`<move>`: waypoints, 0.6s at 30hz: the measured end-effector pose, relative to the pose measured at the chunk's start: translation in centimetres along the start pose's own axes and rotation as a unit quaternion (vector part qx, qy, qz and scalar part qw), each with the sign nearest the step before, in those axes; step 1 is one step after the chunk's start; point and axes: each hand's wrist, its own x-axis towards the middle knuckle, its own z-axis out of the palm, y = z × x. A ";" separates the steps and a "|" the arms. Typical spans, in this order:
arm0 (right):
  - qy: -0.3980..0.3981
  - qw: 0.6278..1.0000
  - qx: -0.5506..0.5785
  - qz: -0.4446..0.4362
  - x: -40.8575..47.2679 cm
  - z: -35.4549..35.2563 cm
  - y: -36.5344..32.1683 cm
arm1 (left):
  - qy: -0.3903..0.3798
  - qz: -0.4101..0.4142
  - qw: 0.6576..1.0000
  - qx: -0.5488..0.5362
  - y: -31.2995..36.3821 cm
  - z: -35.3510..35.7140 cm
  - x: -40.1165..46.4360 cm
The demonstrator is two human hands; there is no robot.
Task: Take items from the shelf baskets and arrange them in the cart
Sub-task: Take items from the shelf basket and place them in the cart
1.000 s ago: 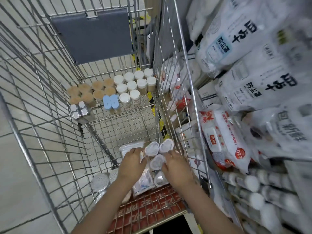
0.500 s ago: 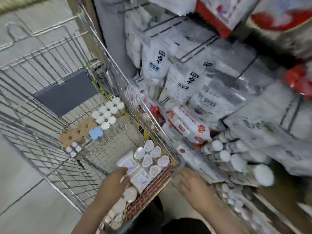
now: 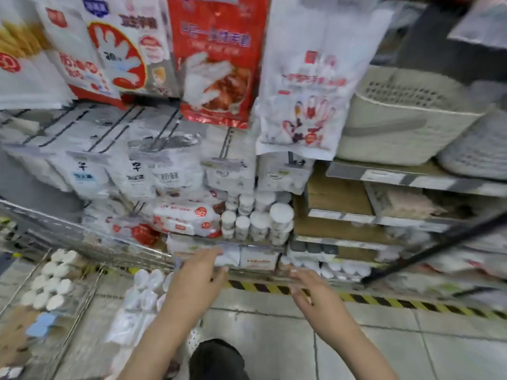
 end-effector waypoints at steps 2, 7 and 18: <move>0.047 0.996 0.032 0.063 -4.1 -2.0 3.8 | -0.058 0.053 0.997 0.001 4.5 3.0 -0.6; 0.154 0.961 0.111 0.198 -14.1 -5.1 11.6 | -0.207 0.145 0.968 -0.009 14.6 9.4 -2.0; 0.272 0.909 0.182 0.259 -17.4 -13.1 19.5 | -0.245 0.226 0.938 -0.095 30.0 12.6 3.1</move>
